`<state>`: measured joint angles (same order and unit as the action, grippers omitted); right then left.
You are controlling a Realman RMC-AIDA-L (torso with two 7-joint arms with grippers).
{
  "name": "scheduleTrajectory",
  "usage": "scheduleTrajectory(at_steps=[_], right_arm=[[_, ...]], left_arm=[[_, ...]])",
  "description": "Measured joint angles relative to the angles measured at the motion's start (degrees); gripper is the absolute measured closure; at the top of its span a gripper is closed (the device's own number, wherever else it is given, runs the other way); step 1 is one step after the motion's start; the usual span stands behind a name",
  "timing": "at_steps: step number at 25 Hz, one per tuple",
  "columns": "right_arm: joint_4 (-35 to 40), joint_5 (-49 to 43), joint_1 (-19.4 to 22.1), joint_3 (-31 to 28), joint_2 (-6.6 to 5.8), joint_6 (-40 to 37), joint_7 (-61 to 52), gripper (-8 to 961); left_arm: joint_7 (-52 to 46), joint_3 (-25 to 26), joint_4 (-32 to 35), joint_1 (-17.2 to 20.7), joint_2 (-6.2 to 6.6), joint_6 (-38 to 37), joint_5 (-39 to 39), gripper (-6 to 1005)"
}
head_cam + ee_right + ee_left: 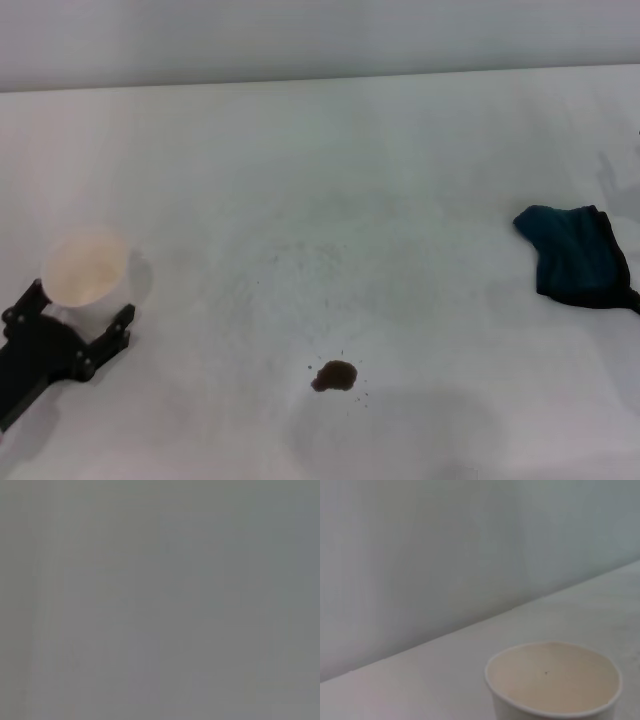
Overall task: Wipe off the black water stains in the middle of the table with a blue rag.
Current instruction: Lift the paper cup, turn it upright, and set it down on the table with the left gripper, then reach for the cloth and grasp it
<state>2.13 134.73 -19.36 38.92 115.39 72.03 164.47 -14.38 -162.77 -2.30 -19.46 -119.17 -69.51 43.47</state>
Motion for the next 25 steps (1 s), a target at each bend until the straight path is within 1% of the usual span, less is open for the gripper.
scheduleTrajectory(at_steps=[9,20,25], right_arm=[[0.7,0.0,0.0,0.4,-0.08,-0.1,0.0,425],[0.8,0.0,0.1,0.5,-0.08,-0.1,0.1,425],[0.8,0.0,0.1,0.4,-0.08,-0.1,-0.1,425]], left_arm=[[1.6,0.4,1.9,4.2,-0.10,-0.6,2.6,169],[1.6,0.5,2.6,6.9,-0.09,-1.0,3.0,154],[1.8,0.5,2.7,9.3,-0.01,-4.4,4.3,156]])
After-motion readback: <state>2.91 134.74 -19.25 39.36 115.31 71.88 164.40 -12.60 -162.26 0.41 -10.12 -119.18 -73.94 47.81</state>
